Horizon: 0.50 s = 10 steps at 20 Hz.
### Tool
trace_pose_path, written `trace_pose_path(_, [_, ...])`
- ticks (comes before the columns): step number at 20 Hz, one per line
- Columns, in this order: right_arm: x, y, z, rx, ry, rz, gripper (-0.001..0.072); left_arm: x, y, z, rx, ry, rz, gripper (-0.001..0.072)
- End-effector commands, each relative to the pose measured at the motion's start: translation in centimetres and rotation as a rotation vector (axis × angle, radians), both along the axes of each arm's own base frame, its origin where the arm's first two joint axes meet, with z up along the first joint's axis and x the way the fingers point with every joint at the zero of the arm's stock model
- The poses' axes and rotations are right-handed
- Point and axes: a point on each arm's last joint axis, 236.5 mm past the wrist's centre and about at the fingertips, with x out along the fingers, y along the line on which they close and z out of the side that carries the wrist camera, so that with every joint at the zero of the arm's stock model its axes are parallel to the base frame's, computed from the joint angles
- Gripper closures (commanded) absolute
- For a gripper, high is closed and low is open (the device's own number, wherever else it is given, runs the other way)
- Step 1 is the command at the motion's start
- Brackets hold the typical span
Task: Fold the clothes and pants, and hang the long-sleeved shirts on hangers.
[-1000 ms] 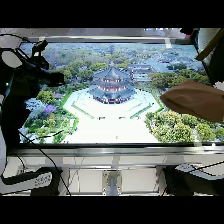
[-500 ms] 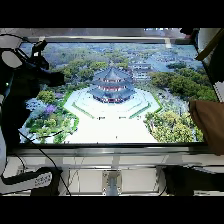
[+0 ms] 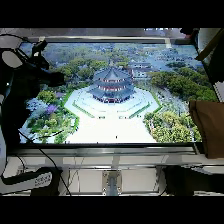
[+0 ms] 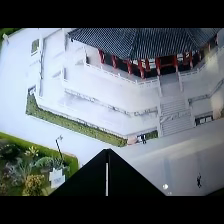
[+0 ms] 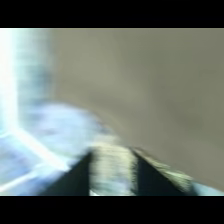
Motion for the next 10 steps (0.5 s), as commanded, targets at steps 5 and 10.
trace_pose_path(5, [17.7, 26.0, 10.3, -0.240, -0.346, 0.881, 0.0673, -0.1, -0.1, -0.1, 0.000, 0.003, -0.003, 0.0697])
trace_pose_path(10, [16.9, 40.3, 5.6, -0.367, -0.191, 1.340, 0.0673, -0.1, -0.1, -0.1, 0.001, 0.003, -0.003, 0.0697])
